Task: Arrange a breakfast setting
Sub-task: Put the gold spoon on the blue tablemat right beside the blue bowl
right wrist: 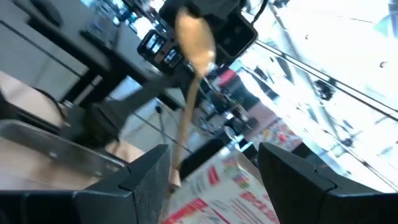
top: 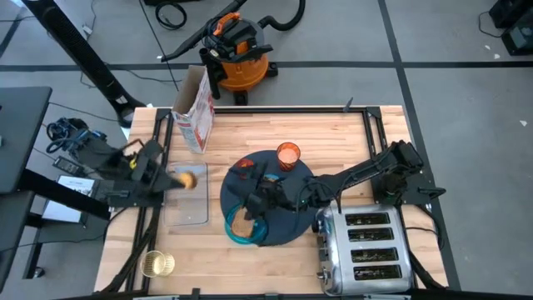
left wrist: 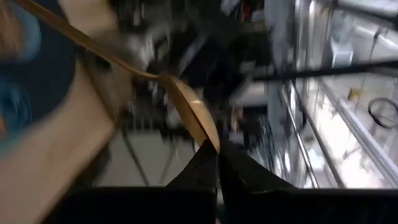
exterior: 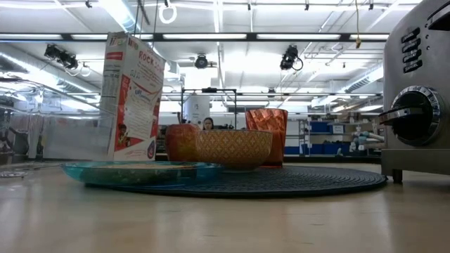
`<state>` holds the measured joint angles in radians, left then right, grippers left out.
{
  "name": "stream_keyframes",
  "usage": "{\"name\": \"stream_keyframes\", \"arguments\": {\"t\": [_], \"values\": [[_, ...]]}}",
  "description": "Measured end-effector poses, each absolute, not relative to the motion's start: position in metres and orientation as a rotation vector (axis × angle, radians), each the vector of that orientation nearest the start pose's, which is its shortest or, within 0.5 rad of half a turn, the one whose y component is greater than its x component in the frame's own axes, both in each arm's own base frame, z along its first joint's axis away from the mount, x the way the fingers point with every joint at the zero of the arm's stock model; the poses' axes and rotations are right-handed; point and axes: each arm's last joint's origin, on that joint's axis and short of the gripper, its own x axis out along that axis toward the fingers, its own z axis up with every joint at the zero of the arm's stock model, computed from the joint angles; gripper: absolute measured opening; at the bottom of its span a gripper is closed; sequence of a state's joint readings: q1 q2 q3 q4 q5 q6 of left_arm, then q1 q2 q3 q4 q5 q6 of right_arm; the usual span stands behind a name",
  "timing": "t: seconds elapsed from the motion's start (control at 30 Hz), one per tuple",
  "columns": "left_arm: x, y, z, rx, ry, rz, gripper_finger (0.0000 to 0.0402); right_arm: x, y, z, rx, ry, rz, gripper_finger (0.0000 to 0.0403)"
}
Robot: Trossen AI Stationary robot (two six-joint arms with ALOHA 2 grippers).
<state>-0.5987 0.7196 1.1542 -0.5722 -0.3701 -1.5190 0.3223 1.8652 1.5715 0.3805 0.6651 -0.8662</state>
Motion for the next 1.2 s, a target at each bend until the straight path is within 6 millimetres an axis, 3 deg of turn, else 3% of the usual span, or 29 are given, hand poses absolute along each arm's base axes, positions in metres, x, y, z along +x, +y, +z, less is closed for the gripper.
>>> {"name": "stream_keyframes", "arguments": {"t": [0.17,0.3,0.53,0.67,0.8,0.97,1.1,1.2], "values": [[0.106,-0.047,0.426,-1.337,0.076,0.046,0.0006,0.424,0.108,0.357,-0.775,0.051,-0.461,0.0247],[0.112,-0.047,0.431,-1.202,0.025,0.028,0.0006,0.425,0.103,0.361,-0.674,0.002,-0.478,0.0242],[0.113,-0.05,0.42,-0.962,0.21,-0.07,0.0006,0.426,0.102,0.366,-0.34,0.01,-0.282,0.0229],[0.113,-0.053,0.407,-0.801,0.37,-0.1,0.0006,0.418,0.117,0.372,-0.262,0.192,-0.108,0.0227],[0.119,-0.058,0.389,-0.56,0.544,-0.122,0.0006,0.405,0.118,0.387,-0.099,0.396,0.094,0.0227],[0.134,-0.068,0.368,-0.244,0.733,-0.159,0.0006,0.392,0.106,0.393,-0.1,0.592,0.242,0.0227],[0.154,-0.079,0.35,-0.036,0.859,-0.207,0.0006,0.388,0.093,0.394,-0.175,0.665,0.286,0.0227],[0.169,-0.087,0.336,0.095,0.938,-0.233,0.0006,0.39,0.077,0.392,-0.128,0.692,0.286,0.0227]]}}
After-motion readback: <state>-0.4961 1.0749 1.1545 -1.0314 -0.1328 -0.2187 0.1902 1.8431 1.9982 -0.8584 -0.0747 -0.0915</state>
